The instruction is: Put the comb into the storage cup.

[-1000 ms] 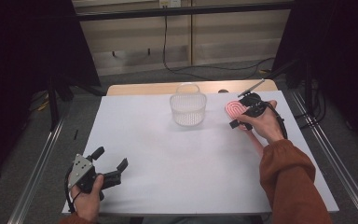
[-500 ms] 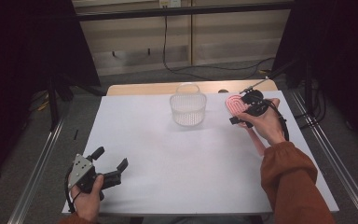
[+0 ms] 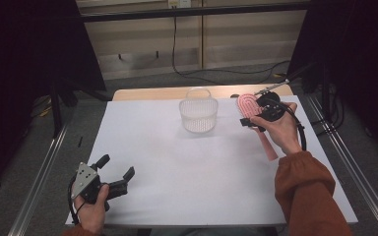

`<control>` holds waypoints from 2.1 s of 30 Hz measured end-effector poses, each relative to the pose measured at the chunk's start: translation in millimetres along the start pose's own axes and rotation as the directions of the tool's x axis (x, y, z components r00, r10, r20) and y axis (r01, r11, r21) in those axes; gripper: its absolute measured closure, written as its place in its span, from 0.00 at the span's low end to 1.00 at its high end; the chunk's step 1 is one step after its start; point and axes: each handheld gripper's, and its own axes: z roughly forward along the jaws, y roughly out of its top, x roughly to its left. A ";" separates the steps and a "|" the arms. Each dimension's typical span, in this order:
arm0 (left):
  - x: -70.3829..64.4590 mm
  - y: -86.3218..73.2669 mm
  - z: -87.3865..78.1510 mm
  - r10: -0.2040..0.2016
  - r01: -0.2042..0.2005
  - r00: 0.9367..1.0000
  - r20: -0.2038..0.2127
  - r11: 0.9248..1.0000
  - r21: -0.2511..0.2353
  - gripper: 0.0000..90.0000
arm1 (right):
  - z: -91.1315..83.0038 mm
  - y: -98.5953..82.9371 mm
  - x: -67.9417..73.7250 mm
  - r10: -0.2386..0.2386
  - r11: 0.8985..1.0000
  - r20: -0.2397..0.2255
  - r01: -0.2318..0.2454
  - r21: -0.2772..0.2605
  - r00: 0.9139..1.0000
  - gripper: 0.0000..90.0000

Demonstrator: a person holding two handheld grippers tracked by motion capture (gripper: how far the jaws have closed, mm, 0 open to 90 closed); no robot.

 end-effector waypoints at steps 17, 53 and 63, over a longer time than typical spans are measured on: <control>0.1 0.0 -0.4 0.001 -0.001 1.000 0.000 1.000 -0.001 0.03 | -8.1 2.2 7.6 0.002 0.982 0.050 0.007 -0.187 0.999 0.22; 1.4 0.1 -0.5 0.002 -0.002 1.000 0.001 1.000 0.002 0.03 | -15.6 10.6 17.6 -0.010 0.875 -0.001 0.008 -0.485 1.000 0.22; 1.1 0.1 -0.2 0.001 -0.001 1.000 0.000 1.000 0.001 0.03 | -17.9 19.0 23.9 -0.035 0.844 -0.003 0.028 -0.535 0.999 0.22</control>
